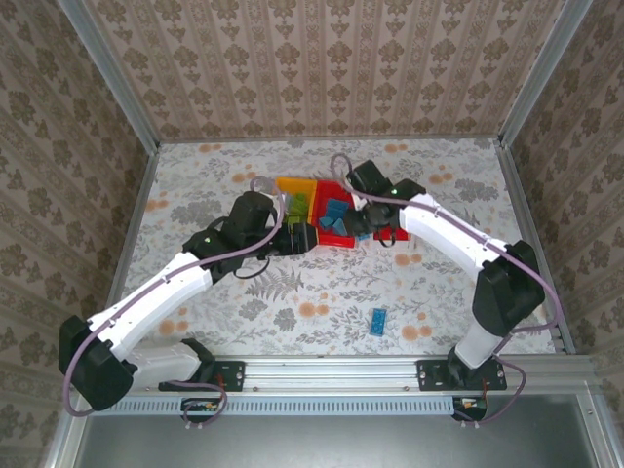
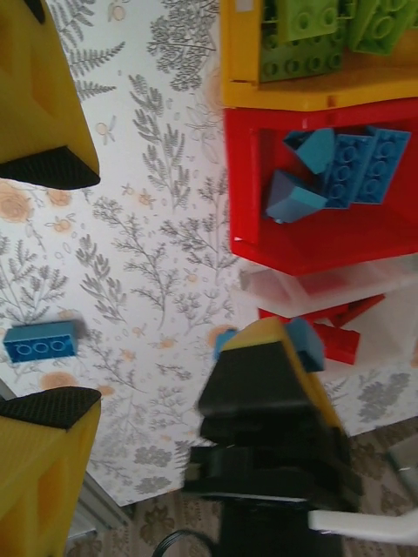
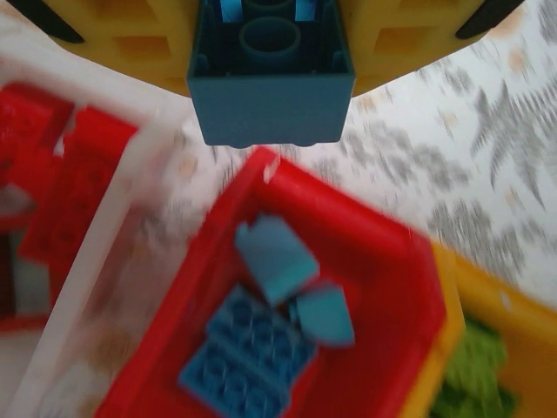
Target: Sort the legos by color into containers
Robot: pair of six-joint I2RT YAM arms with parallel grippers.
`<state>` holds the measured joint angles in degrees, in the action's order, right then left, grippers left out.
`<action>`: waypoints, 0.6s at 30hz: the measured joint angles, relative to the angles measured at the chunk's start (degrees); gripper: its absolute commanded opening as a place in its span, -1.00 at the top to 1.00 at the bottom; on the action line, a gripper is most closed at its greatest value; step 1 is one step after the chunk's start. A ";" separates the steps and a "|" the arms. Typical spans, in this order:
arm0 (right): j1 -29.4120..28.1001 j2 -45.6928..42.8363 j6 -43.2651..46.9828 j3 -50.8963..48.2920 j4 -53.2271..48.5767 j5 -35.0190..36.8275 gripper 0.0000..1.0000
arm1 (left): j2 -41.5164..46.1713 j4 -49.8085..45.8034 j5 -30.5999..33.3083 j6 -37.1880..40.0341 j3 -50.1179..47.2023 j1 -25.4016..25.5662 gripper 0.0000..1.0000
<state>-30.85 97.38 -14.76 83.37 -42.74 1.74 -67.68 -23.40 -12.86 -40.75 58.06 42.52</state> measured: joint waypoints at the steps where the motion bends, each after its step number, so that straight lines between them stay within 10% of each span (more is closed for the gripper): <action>1: 0.68 1.92 -0.79 2.21 0.68 -0.44 0.46 | -0.37 0.11 0.04 0.00 0.39 -0.22 -0.30; 18: 3.21 24.52 -7.19 23.06 -0.90 0.48 0.08 | -4.44 -3.30 1.11 5.20 1.16 0.81 -0.31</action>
<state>-27.64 121.91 -21.96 106.43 -43.64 2.22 -72.12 -26.70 -11.75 -35.55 59.22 43.33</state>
